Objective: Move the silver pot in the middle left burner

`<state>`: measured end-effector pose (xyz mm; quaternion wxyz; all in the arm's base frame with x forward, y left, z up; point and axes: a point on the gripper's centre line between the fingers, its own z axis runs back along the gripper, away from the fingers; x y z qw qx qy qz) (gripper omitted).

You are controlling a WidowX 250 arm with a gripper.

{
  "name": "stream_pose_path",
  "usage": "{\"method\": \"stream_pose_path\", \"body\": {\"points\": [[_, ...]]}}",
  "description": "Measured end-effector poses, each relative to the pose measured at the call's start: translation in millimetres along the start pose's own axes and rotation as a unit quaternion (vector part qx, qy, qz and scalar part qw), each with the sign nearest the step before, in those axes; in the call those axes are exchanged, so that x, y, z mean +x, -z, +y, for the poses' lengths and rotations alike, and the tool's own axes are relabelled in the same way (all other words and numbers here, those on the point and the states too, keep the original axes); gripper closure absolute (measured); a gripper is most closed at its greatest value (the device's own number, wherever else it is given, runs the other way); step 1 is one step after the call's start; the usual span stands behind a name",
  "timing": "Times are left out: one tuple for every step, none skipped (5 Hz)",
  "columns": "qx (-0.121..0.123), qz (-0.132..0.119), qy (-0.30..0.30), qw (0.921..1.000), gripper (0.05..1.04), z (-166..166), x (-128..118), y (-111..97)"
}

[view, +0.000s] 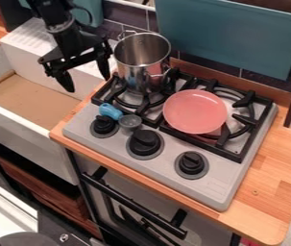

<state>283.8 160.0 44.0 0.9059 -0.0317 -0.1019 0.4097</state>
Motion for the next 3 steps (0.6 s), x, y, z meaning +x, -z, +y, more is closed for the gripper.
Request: {"method": "stream_pose_path", "body": {"points": [[-0.002,0.015,-0.006,0.9999,0.087,-4,-5,-1],[0.004,0.029,-0.010,0.9995,0.087,-17,-7,-17],[0.006,0.015,-0.021,0.9996,0.087,-38,-17,-23]]}}
